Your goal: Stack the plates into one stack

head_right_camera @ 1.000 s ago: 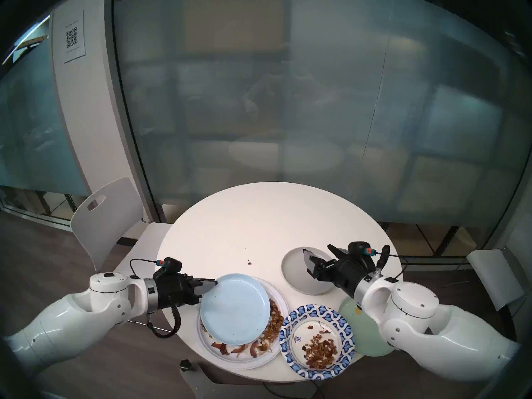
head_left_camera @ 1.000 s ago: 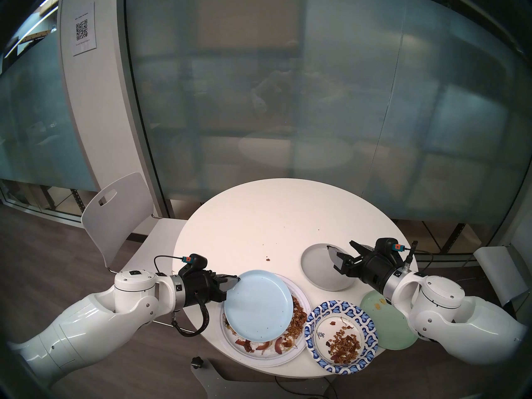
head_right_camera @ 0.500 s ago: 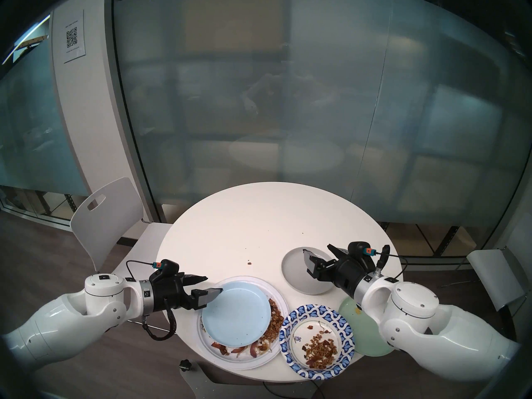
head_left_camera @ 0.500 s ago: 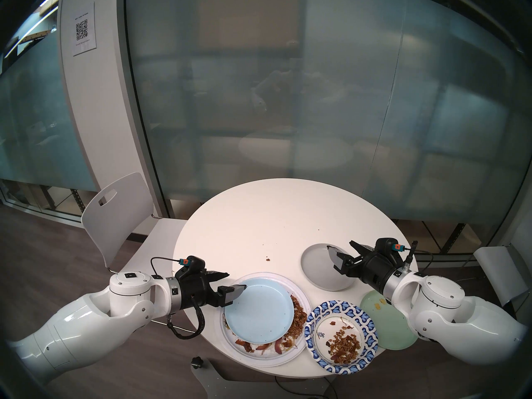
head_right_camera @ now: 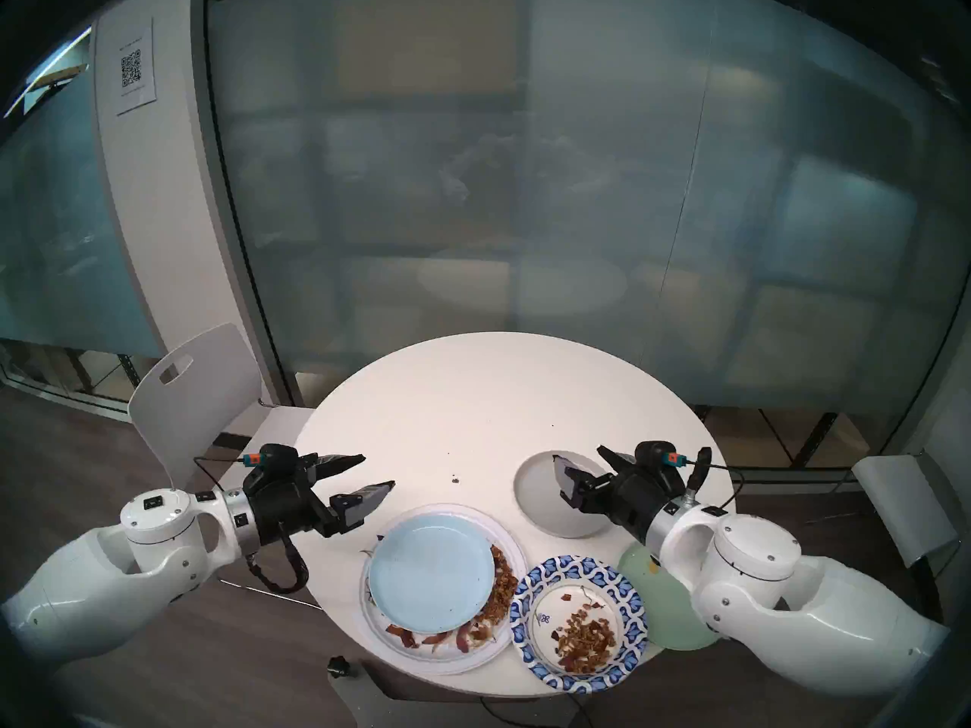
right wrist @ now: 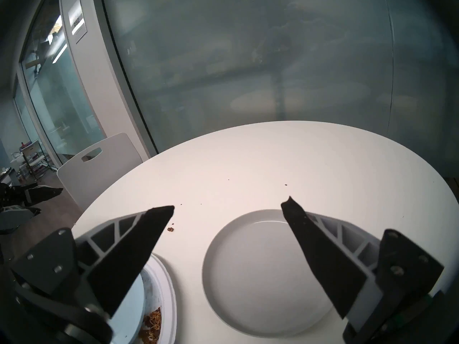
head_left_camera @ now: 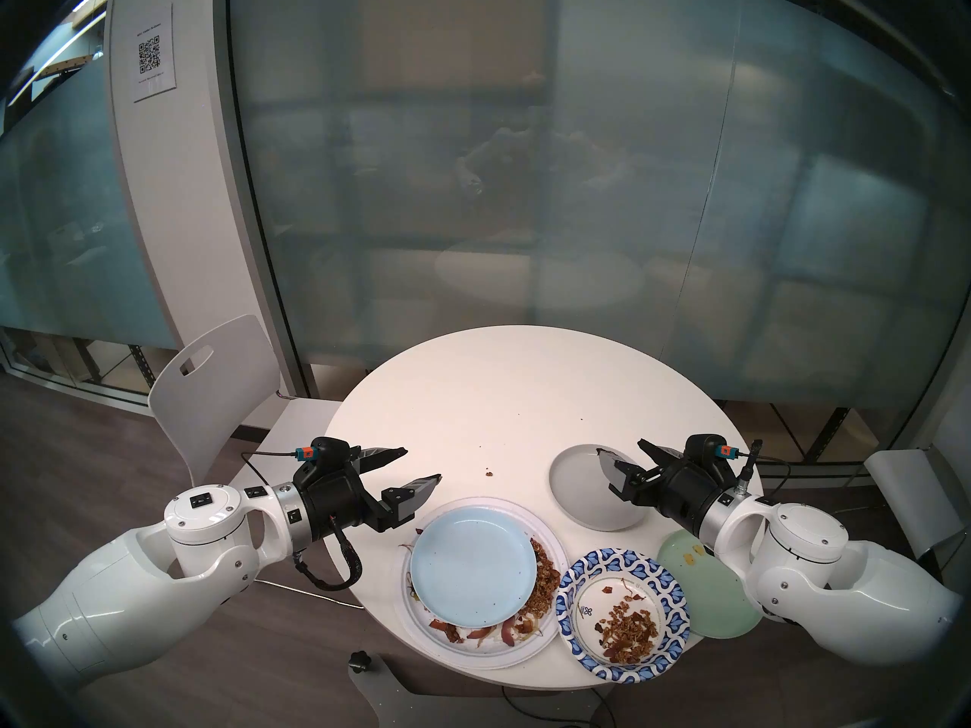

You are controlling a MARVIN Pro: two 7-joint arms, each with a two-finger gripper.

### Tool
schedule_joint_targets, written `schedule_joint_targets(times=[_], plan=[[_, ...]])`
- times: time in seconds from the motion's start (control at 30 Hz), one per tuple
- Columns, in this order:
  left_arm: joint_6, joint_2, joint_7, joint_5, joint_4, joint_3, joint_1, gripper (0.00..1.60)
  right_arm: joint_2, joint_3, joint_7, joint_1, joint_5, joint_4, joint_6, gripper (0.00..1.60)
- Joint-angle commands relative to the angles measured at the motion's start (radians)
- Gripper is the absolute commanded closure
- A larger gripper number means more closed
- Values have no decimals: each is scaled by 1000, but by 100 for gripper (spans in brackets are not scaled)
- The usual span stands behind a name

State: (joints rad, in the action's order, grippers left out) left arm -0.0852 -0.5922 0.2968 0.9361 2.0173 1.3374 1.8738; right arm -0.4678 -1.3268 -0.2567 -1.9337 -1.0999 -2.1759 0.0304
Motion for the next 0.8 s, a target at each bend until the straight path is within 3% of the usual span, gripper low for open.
schedule_joint_targets(times=[0.0, 0.27, 0.53, 0.77], plan=[[55, 11, 11, 9, 30, 34, 53, 0, 2, -7, 0, 4, -2, -12, 0, 0], [61, 12, 12, 9, 30, 37, 59, 0, 14, -13, 9, 3, -13, -10, 9, 0], [60, 12, 14, 10, 28, 35, 57, 0, 114, -138, 59, -35, -129, 48, 46, 0], [62, 13, 14, 10, 29, 36, 59, 0, 163, -205, 177, -50, -260, 122, 135, 0]])
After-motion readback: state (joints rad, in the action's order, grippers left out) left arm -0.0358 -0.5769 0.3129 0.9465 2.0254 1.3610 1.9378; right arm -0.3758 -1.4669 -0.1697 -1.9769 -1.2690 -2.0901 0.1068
